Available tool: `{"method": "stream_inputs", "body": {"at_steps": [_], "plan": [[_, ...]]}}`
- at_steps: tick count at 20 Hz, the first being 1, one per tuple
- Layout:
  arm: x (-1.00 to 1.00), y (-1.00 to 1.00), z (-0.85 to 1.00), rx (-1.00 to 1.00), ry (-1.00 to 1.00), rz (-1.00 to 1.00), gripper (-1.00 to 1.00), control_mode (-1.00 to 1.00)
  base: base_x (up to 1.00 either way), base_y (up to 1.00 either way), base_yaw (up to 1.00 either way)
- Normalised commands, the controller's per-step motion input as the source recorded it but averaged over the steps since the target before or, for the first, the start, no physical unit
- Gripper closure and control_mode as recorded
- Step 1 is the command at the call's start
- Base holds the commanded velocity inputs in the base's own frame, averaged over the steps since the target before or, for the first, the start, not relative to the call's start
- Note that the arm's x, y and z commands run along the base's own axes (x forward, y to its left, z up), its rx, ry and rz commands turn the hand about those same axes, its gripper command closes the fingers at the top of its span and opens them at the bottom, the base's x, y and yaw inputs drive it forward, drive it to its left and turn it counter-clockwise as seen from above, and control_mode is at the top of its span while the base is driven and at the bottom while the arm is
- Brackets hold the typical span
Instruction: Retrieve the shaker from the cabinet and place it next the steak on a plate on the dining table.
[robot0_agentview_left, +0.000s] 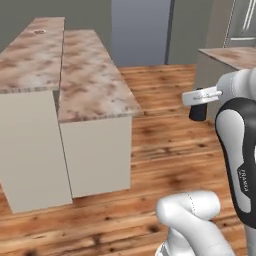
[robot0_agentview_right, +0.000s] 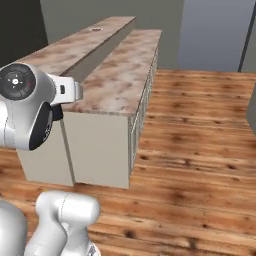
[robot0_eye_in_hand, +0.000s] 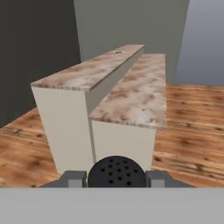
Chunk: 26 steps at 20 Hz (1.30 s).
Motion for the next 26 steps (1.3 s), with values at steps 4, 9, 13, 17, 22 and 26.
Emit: {"method": "stream_inputs", "body": {"at_steps": [4, 9, 13, 17, 22, 26], "plan": [[0.0, 0.0, 0.0, 0.0, 0.0, 0.0, 1.0, 1.0, 0.0, 1.0, -0.56], [0.0, 0.0, 0.0, 0.0, 0.0, 0.0, 1.0, 1.0, -0.06, 1.0, -0.58], [0.0, 0.0, 0.0, 0.0, 0.0, 0.0, 1.0, 1.0, -0.97, 1.0, -0.47], [0.0, 0.0, 0.0, 0.0, 0.0, 0.0, 1.0, 1.0, -1.0, 1.0, -0.27], [0.0, 0.0, 0.0, 0.0, 0.0, 0.0, 1.0, 1.0, -1.0, 1.0, -0.25], [0.0, 0.0, 0.0, 0.0, 0.0, 0.0, 1.0, 1.0, -1.0, 1.0, -0.25]]}}
